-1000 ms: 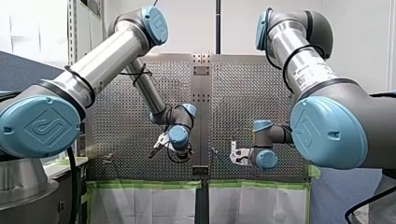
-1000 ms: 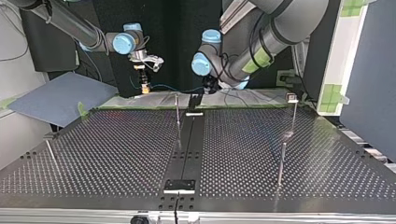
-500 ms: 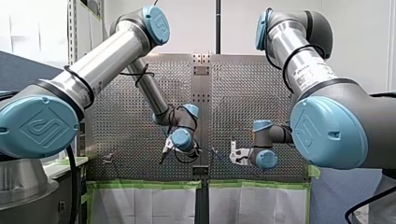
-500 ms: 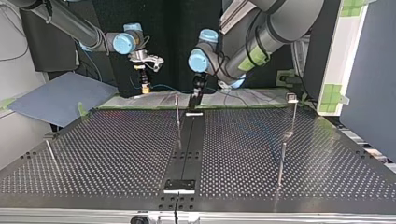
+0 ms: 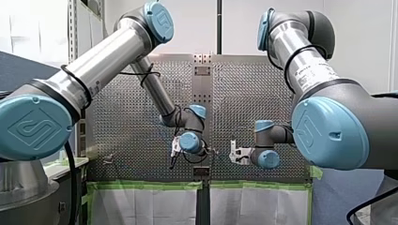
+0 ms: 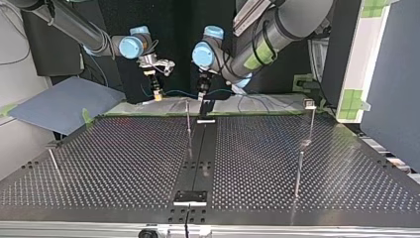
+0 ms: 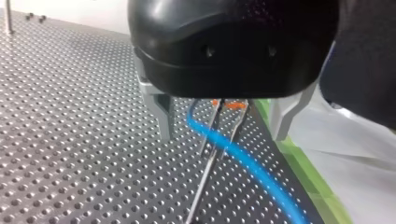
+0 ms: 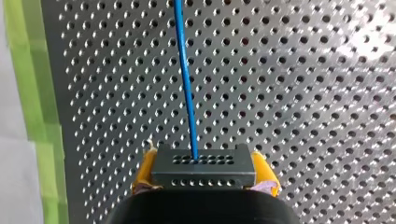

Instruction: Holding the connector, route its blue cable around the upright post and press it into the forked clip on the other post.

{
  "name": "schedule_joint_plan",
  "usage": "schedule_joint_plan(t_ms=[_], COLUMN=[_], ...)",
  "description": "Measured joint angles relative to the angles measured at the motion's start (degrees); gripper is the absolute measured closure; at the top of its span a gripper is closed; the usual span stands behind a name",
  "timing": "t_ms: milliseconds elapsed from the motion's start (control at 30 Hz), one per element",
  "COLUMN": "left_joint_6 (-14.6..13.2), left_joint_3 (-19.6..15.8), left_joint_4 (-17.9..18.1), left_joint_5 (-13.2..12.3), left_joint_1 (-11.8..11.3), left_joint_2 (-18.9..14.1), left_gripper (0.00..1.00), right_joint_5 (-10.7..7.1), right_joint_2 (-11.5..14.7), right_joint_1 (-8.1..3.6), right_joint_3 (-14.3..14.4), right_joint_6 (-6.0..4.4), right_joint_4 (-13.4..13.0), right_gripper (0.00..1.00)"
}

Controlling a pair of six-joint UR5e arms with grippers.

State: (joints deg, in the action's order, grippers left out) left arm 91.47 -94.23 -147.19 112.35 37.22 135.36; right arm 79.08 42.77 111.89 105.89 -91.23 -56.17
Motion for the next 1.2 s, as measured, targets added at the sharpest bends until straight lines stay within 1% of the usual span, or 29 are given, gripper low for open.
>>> schedule_joint_plan(t_ms=[167,300,367,467,600,767,867,1000,1200], left_joint_6=[2.44,4.63,5.60,7.19,9.09,9.97,9.79,8.74,7.51], left_joint_3=[-0.28,-0.28,-0.26,-0.24,0.38,0.98,1.06,1.07,1.04], left_joint_4=[1.69,2.46,2.90,4.13,5.85,7.19,8.04,8.43,7.34], left_joint_5=[2.42,4.62,5.59,7.19,9.27,11.27,11.94,12.12,11.91], left_joint_1=[2.01,3.44,3.67,3.89,3.79,3.47,3.43,3.91,4.90], left_joint_2=[0.20,1.49,2.34,3.74,4.47,4.57,4.57,4.59,4.65], left_gripper=[0.00,0.00,0.00,0.00,0.00,0.00,0.00,0.00,0.00], right_joint_5=[-2.74,-4.65,-5.62,-6.57,-6.95,-7.27,-7.32,-7.17,-6.98], right_joint_2=[0.00,0.00,0.00,0.00,0.00,0.00,0.00,0.00,0.00], right_joint_1=[-0.07,-0.11,-0.11,-0.13,-0.16,-0.43,-0.65,-0.95,-1.06], right_joint_3=[-0.02,-0.01,-0.01,-0.01,-0.01,-0.01,-0.03,-0.06,-0.45], right_joint_6=[-1.77,-2.17,-2.20,-2.17,-2.14,-2.03,-1.98,-1.96,-1.95], right_joint_4=[-0.69,-0.55,-0.49,-0.40,-0.12,0.35,0.53,0.52,0.57], right_gripper=[1.00,1.00,1.00,1.00,1.00,1.00,1.00,1.00,1.00])
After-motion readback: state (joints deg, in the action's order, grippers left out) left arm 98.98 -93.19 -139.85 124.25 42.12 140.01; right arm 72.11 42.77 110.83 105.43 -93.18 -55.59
